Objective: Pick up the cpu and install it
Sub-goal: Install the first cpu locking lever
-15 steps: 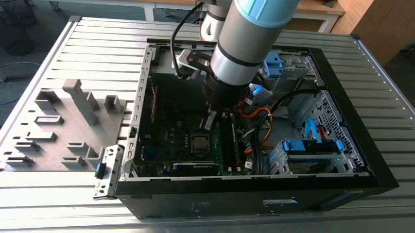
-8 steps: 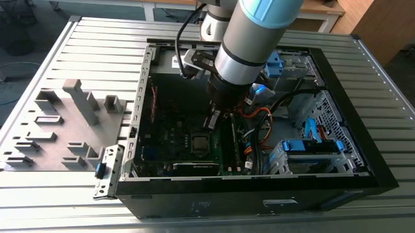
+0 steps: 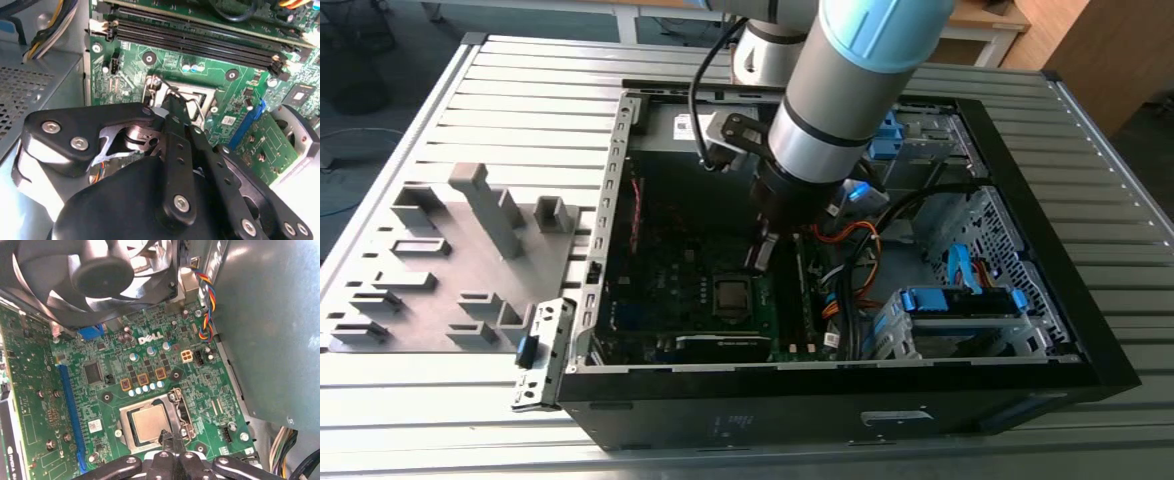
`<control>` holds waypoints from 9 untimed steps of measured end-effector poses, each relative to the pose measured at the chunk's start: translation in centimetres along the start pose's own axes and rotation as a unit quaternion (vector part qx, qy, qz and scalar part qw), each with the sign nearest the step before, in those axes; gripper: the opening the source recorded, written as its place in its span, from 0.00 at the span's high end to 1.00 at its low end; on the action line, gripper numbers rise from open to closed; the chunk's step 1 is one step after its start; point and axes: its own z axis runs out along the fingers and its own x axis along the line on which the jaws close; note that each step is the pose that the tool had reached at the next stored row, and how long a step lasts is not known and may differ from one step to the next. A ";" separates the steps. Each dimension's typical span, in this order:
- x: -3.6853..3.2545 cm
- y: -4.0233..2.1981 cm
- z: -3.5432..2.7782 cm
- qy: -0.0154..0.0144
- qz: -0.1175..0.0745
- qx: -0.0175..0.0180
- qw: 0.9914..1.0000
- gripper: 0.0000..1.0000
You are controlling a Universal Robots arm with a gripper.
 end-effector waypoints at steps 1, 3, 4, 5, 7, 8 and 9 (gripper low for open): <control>-0.02 -0.04 0.04 0.000 0.000 0.000 1.000 0.89; -0.02 -0.08 0.05 0.001 0.000 0.000 1.000 0.89; -0.03 -0.08 0.05 0.001 0.000 0.000 1.000 0.89; -0.03 -0.08 0.05 0.001 0.000 0.000 1.000 0.89; -0.03 -0.10 0.10 0.001 0.000 0.000 1.000 0.89; -0.03 -0.11 0.19 0.001 0.000 0.000 1.000 0.89; -0.03 -0.14 0.29 0.001 0.000 0.000 1.000 0.89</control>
